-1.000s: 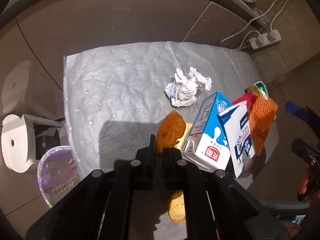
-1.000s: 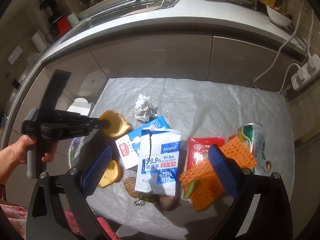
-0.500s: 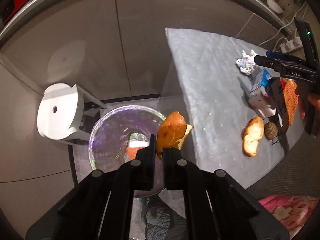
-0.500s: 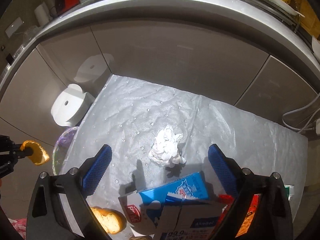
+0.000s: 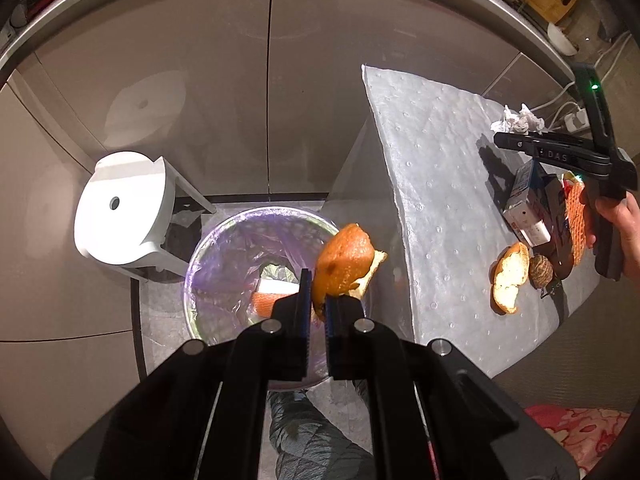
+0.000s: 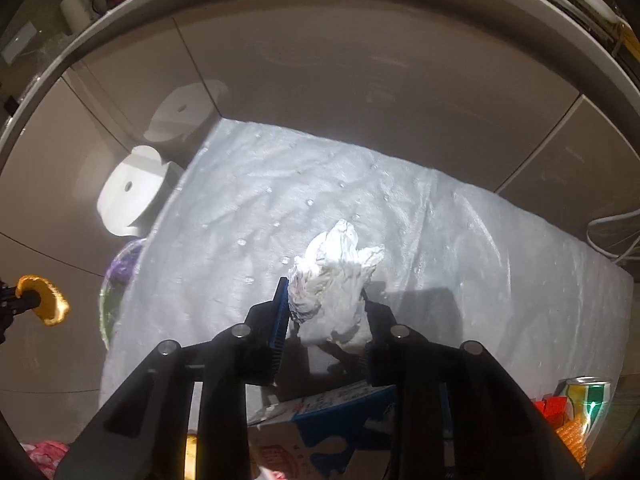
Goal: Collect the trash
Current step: 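Drop the bread crust into the bin with the left gripper while the right gripper carries the crumpled tissue there, then release the crumpled tissue into the bin with the right gripper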
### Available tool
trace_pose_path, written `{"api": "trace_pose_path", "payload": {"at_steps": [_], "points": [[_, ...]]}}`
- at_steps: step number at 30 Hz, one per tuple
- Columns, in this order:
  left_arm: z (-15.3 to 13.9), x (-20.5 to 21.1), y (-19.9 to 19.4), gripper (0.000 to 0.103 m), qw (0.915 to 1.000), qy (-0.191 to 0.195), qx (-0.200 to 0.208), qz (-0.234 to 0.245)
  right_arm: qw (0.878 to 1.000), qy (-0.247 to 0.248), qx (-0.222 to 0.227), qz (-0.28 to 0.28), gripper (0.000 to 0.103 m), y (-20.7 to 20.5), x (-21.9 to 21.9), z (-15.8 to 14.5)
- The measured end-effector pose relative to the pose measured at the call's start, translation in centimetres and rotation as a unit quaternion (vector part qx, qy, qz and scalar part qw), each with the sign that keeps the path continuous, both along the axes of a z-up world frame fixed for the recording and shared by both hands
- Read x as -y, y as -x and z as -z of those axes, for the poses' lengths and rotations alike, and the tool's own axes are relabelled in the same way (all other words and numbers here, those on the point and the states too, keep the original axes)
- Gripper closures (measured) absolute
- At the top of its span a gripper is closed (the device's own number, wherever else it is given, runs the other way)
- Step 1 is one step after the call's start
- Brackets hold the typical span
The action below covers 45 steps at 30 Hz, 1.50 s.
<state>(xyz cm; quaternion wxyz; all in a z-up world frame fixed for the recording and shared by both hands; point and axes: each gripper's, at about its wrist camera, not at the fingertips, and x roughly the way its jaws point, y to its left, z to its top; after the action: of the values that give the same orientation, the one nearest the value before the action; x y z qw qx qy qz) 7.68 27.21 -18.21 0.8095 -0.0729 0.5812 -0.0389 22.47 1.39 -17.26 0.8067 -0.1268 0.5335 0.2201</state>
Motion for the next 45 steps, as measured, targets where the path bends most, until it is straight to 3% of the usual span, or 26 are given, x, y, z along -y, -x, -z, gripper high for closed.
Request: {"api": "trace_pose_path", "payload": {"at_steps": [4, 7, 15, 19, 24, 27, 28, 29, 36, 45], "points": [[-1.1, -0.5, 1.0, 0.097, 0.9999, -0.008, 0.014, -0.003, 0.997, -0.039, 0.018, -0.057, 0.073, 4.2, -3.6, -4.7], [-1.0, -1.0, 1.6, 0.097, 0.9996, -0.022, 0.015, -0.005, 0.993, -0.062, 0.018, -0.098, 0.073, 7.7, -6.6, -6.6], [4.5, -2.8, 2.0, 0.097, 0.9979, -0.059, -0.024, 0.003, 0.986, -0.060, -0.017, -0.152, 0.073, 12.5, -12.7, -5.3], [7.4, -3.3, 1.9, 0.097, 0.9967, -0.061, -0.052, 0.014, 0.986, -0.055, -0.030, -0.153, 0.073, 13.3, -13.7, -5.0], [8.7, -3.4, 2.0, 0.096, 0.9960, -0.060, -0.061, 0.025, 0.987, -0.049, -0.039, -0.146, 0.073, 14.0, -13.9, -4.1], [8.6, -3.3, 2.0, 0.076, 0.9959, -0.062, -0.060, 0.026, 0.988, -0.048, -0.040, -0.144, 0.072, 14.2, -14.1, -3.9], [8.5, -3.3, 2.0, 0.059, 0.9961, -0.065, -0.055, 0.025, 0.988, -0.048, -0.040, -0.143, 0.072, 14.2, -14.2, -3.9], [8.2, -3.3, 2.0, 0.051, 0.9962, -0.069, -0.046, 0.024, 0.988, -0.048, -0.040, -0.143, 0.072, 14.3, -14.2, -3.8], [5.4, -3.6, 2.4, 0.049, 0.9976, -0.060, -0.026, 0.021, 0.987, -0.049, -0.051, -0.144, 0.072, 13.9, -14.7, -2.4], [-1.2, -4.4, 5.6, 0.027, 0.9964, -0.078, 0.033, 0.008, 0.980, -0.045, -0.103, -0.162, 0.072, 12.0, -18.5, 4.5]]}}
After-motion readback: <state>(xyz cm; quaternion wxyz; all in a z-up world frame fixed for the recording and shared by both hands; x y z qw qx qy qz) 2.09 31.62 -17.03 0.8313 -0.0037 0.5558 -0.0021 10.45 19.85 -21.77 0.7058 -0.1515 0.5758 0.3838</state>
